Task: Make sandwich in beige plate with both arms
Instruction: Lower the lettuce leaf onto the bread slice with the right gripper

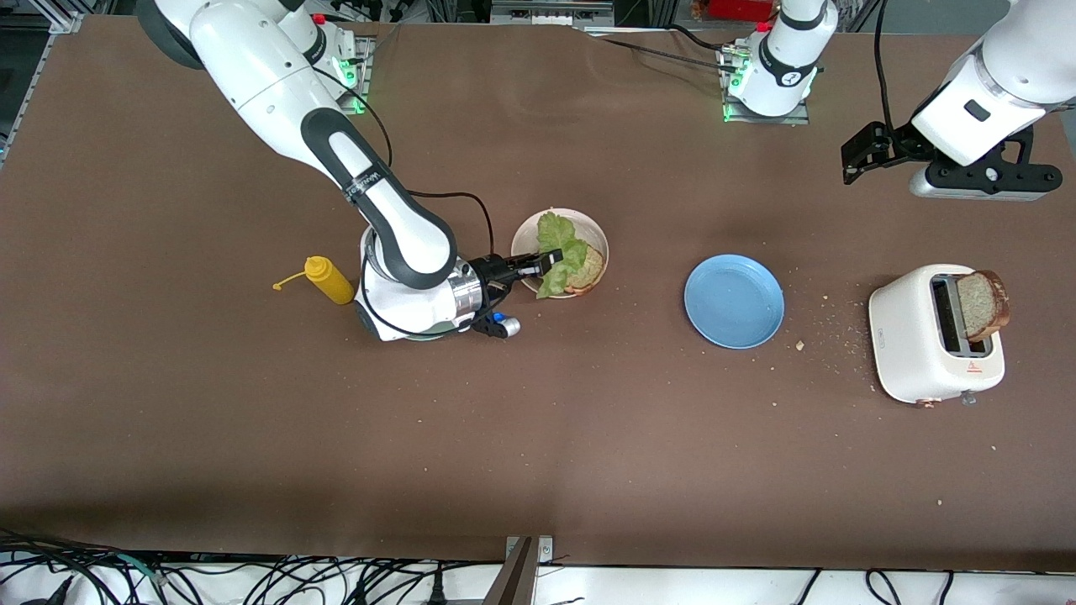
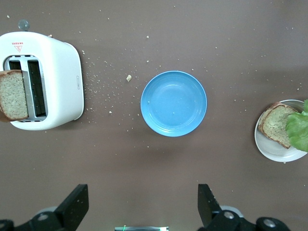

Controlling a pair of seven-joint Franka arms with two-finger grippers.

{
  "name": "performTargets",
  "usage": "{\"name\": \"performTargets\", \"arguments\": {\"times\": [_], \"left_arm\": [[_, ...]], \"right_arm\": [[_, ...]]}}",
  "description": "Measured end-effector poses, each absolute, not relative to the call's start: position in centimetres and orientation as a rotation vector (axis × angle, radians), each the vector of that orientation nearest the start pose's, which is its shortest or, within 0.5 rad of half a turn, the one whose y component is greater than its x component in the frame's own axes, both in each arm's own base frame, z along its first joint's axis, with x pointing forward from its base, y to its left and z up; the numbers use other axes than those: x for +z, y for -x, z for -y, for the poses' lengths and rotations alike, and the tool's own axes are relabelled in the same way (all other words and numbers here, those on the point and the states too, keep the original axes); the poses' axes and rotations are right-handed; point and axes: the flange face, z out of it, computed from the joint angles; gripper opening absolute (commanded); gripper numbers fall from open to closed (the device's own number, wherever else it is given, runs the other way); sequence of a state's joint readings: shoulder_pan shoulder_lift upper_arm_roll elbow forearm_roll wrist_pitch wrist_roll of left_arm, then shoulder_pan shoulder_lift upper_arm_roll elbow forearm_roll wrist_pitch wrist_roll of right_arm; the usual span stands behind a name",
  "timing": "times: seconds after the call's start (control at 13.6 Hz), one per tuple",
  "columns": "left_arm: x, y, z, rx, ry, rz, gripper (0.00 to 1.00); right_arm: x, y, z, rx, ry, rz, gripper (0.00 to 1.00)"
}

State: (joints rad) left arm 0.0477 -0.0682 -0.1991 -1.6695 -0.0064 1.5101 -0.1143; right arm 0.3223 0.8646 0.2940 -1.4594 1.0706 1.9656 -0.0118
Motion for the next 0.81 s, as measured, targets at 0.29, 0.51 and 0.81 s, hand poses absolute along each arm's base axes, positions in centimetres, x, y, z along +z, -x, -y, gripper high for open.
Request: {"name": "performTargets", "arguments": {"times": [0.29, 0.51, 0.81], "left_arm": [[60.9, -51.9, 8.3, 0.142, 3.119, -0.056, 1.0], [60.9, -51.9, 8.3, 0.142, 3.119, -0.056, 1.0], [60.9, -51.9, 8.3, 0.142, 3.119, -0.056, 1.0]], "right_arm": [[18.8, -55.7, -43.4, 0.752, 2.05, -0.096, 0.0], [17.9, -54.6, -44.3, 0.771, 2.054, -0.083, 0.0], [15.9, -54.4, -44.2, 0.715, 2.055, -0.012, 0.18]]}}
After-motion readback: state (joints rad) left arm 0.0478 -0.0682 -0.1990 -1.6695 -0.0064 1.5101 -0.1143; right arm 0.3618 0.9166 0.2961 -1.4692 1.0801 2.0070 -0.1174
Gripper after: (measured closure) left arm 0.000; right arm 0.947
